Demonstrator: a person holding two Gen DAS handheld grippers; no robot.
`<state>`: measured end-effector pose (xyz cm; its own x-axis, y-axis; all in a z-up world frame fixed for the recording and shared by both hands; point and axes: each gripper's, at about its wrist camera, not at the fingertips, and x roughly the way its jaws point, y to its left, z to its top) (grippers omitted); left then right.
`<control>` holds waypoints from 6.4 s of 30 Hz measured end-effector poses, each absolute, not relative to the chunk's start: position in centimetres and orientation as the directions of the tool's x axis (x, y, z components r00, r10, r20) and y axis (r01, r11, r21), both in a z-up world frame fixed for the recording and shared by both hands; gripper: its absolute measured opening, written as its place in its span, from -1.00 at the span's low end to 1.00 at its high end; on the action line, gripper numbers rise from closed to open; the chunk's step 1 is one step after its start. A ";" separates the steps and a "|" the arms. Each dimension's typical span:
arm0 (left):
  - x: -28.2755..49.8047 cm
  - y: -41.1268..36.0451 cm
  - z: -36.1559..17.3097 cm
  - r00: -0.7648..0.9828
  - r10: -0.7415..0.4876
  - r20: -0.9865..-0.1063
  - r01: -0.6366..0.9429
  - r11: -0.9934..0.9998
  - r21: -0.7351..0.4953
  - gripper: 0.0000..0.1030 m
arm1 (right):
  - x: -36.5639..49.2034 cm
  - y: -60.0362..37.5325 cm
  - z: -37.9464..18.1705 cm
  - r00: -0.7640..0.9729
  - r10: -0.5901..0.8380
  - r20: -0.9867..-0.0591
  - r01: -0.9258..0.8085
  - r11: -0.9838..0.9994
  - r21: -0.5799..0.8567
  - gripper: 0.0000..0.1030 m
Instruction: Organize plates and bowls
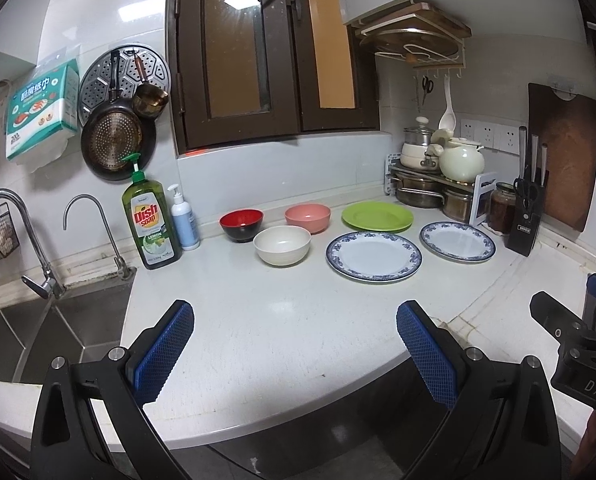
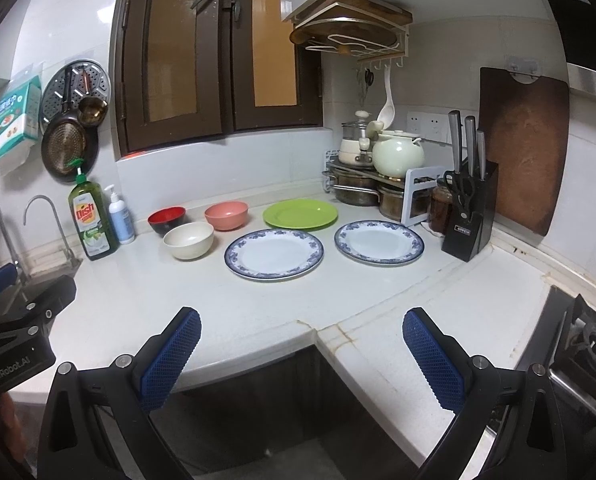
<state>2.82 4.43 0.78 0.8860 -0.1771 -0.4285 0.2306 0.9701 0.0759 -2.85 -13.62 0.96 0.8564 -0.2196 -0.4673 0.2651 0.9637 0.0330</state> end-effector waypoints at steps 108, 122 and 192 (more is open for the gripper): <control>41.0 -11.1 -14.6 0.676 -0.143 -0.723 0.299 0.950 0.092 0.41 | 34.0 -28.4 -14.5 0.651 -0.065 -0.756 0.261 0.955 0.142 0.44; 43.2 -12.1 -16.7 0.580 -0.169 -0.797 0.342 0.938 0.050 -0.02 | 36.9 -29.3 -16.2 0.614 -0.059 -0.787 0.271 0.952 0.140 0.07; 29.2 14.5 -11.0 0.636 -0.008 -0.772 0.088 0.994 0.063 -0.28 | 27.9 -6.1 -10.4 0.591 0.024 -0.806 0.058 0.996 0.072 -0.34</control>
<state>29.18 14.53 -10.99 0.6357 -0.0077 -0.7719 0.0885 0.9941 0.0630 27.90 -6.09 -10.40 0.5912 0.0235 -0.8061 0.0582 0.9957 0.0718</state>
